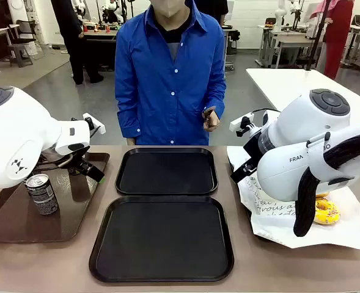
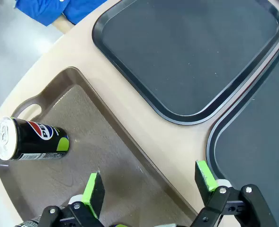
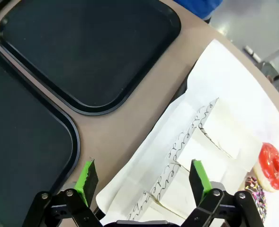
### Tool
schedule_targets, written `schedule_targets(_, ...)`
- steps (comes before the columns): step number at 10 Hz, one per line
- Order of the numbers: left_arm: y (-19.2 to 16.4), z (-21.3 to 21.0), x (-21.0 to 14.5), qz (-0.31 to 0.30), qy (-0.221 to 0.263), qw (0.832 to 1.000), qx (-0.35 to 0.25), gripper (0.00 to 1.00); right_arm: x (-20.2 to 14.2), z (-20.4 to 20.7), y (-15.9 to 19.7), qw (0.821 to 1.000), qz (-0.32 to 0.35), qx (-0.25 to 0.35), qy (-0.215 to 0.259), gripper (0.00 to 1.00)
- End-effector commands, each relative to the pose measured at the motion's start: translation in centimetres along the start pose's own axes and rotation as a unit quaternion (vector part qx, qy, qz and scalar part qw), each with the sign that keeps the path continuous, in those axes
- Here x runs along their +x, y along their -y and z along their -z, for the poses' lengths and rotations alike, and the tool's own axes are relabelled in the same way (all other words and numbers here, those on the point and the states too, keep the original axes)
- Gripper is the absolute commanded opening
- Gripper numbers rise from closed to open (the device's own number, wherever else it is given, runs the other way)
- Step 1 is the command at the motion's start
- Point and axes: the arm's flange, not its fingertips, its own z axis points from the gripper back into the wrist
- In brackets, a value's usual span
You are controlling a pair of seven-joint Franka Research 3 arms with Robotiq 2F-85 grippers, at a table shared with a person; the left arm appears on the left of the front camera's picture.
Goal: Set up donuts and drinks on trays.
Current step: Pick up one Pepsi coke and place it on the Flat Tray.
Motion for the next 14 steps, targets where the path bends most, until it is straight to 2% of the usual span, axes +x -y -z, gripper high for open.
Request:
schedule_targets(1, 0.01, 0.0, 0.0, 0.0, 0.0, 1.0, 0.0, 1.0, 0.0, 0.0, 0.0, 1.0, 0.0, 0.0, 0.0, 1.0)
schedule_targets(14, 0.01, 0.0, 0.0, 0.0, 0.0, 1.0, 0.0, 1.0, 0.0, 0.0, 0.0, 1.0, 0.0, 0.0, 0.0, 1.0)
